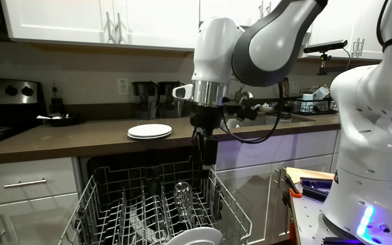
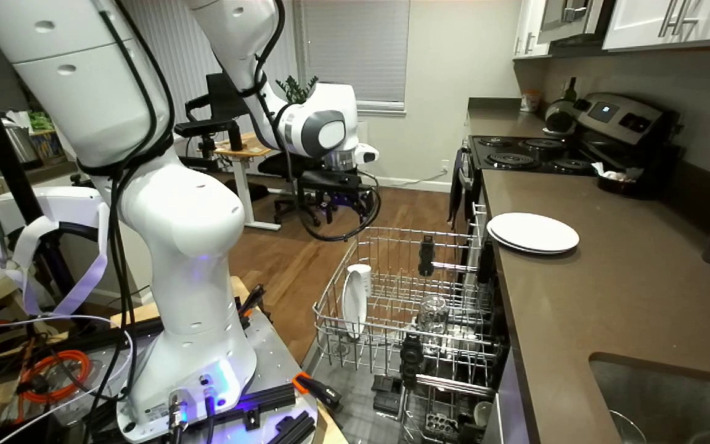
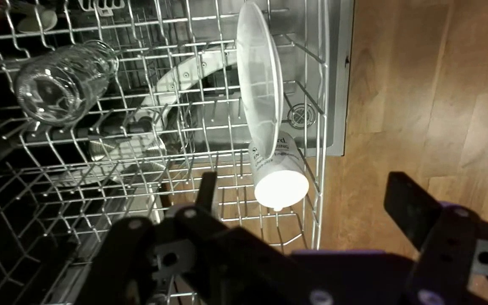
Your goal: Move the plate from the dishwasher to the countertop
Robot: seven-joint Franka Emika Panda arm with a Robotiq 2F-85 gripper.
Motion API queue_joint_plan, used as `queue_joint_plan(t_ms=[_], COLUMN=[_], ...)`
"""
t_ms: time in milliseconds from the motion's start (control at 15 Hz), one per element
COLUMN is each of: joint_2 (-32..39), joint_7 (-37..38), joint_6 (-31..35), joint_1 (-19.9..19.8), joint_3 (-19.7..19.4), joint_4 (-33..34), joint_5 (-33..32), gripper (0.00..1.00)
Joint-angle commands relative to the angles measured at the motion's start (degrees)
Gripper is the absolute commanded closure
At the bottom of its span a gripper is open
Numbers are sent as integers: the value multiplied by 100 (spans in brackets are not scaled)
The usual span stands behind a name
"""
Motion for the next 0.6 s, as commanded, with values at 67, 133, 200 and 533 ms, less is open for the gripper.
queue_joint_plan(t_ms=[67, 133, 200, 533], joint_2=[1269, 1532, 1848, 3010], joint_7=[-25, 45, 166, 1201], joint_6=[1092, 1264, 1443, 1759], joint_1=[-21, -104, -190, 375], joint_3=[345, 412, 461, -427], joint_4=[44, 96, 176, 752], joint_5=[-103, -262, -501, -2311], gripper=[0, 0, 0, 0])
